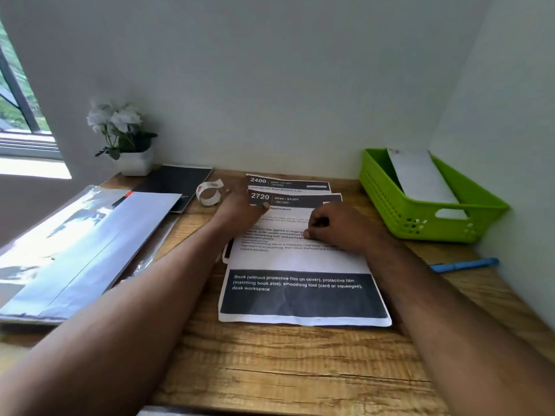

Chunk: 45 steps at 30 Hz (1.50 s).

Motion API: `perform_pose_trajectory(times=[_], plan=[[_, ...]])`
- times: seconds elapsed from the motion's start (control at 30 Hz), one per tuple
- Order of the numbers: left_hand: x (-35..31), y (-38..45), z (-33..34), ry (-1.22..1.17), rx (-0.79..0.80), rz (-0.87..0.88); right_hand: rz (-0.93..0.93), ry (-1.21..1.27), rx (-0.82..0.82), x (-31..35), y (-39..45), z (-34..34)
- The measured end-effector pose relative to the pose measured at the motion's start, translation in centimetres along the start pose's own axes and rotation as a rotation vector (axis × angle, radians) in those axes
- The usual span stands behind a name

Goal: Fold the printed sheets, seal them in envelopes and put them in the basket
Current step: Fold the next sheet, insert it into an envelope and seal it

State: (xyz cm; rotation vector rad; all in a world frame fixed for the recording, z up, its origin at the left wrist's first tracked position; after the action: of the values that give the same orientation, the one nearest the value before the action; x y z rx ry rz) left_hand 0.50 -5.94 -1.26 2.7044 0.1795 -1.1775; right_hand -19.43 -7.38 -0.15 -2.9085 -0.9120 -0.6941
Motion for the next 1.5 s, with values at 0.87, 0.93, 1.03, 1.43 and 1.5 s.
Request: perform_pose_trajectory(times=[0.87,0.93,1.03,1.43,1.5], plan=[[-2.6,-4.3,-0.2,0.567,0.529,0.079,-0.004,-0.193,0.177,0.7,-0.8,0.7],[-3.4,-4.0,-0.2,0.587,0.425,0.15,0.012,-0.155,0.207,0.4,-0.9,0.7],[-4.9,-4.2,1.7,0.513,0.291,0.28,0.027,-0.126,0.249,0.0,-1.0,0.8],[-3.3,-4.6,6.1,0.623,0.467,0.19,0.05,-0.153,0.17,1.2,-0.7,2.8],[-3.3,-4.5,6.2,0.632,0.45,0.18,0.072,-0.197,0.175,1.1,-0.6,3.1]])
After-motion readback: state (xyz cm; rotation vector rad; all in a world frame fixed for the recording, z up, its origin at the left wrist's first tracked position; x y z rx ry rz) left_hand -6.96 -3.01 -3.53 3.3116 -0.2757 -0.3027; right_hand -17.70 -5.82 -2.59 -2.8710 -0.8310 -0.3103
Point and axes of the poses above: each hand's wrist, its own y-axis towards the middle knuckle, its own z-axis out of the palm, x = y × z, the point moved 6 cm from there along y, towards the middle knuckle, and after that the axes turned 3 degrees about x, right-handed, at the moved point
